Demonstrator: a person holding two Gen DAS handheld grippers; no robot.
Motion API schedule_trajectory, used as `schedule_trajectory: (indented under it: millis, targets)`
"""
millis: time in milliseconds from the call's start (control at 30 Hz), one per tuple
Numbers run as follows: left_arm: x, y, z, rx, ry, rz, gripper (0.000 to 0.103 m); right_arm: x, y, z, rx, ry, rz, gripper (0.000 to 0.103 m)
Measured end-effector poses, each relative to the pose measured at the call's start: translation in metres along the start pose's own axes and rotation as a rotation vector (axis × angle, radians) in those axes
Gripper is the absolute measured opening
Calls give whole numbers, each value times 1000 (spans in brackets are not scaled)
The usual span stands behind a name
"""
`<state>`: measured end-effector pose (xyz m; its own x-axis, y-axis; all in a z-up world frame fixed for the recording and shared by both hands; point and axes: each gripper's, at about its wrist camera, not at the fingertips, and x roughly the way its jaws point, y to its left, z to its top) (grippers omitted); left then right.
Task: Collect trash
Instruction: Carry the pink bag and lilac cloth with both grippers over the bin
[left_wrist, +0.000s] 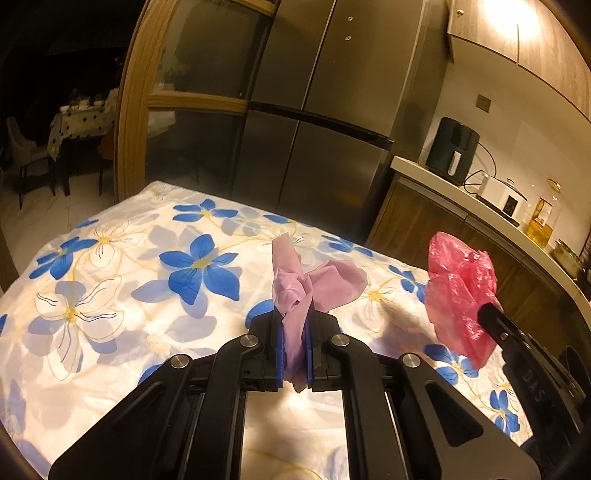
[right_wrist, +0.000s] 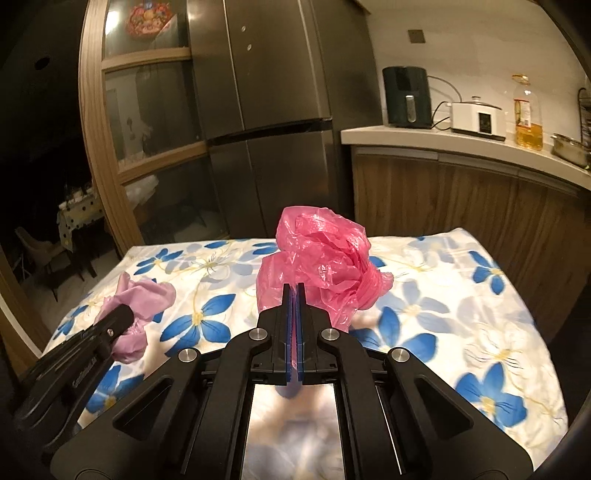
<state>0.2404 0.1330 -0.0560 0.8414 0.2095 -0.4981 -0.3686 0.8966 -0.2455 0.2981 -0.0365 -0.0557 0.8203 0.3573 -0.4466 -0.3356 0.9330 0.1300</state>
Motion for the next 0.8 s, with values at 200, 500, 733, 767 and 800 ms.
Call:
schedule_trajectory:
  millis: [200, 500, 733, 767, 800]
  targets:
    - [-19, -18, -7, 20, 4, -19, 8, -36, -18, 0, 16, -35, -13, 1]
    - [-46, -67, -17, 88, -13, -76, 8, -86, -57, -4, 51, -82, -57, 1]
    - [-60, -123, -32, 166, -11, -157, 8, -123, -107, -10, 103, -120, -129, 1]
    - [-61, -130, -34, 175, -9, -168, 8, -127, -113, -10, 111, -125, -140, 1]
    - [-63, -140, -37, 187, -6, -182, 8, -131, -119, -11, 117, -130, -151, 1]
